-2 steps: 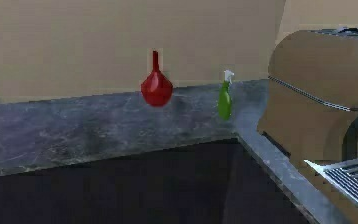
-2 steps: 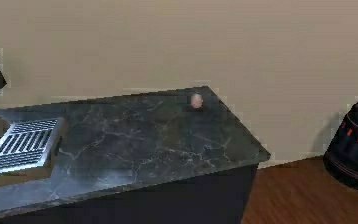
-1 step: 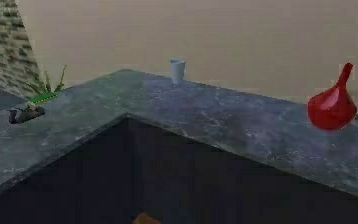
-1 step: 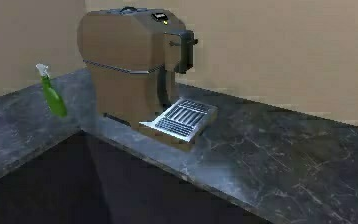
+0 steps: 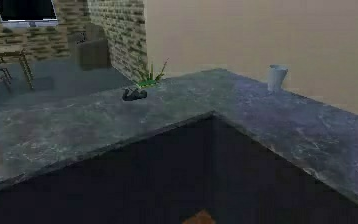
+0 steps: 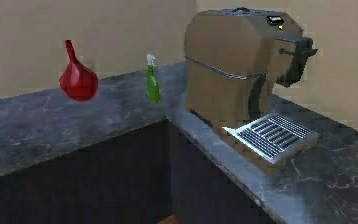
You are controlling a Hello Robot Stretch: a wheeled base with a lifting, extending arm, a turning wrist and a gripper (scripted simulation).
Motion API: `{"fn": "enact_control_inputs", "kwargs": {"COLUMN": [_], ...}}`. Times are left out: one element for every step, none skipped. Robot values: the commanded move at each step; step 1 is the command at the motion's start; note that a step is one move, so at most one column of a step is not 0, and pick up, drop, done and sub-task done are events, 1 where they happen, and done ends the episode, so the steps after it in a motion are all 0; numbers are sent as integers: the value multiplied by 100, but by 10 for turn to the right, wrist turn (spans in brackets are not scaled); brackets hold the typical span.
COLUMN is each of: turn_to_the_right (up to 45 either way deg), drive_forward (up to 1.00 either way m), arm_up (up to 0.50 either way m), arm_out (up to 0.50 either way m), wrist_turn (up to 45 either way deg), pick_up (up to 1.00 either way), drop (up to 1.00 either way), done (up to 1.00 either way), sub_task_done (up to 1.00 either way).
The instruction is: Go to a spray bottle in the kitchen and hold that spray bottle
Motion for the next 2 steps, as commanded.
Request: {"fn": "enact_control_inputs", "kwargs": {"turn_to_the_right": [450, 240], "drive_forward": [0, 0], "arm_up": [0, 0], "arm_out": [0, 0], "wrist_turn": [0, 0], "pick_up": [0, 0], "drop": [0, 0], "done": [0, 0], "sub_task_done": [0, 0]}}
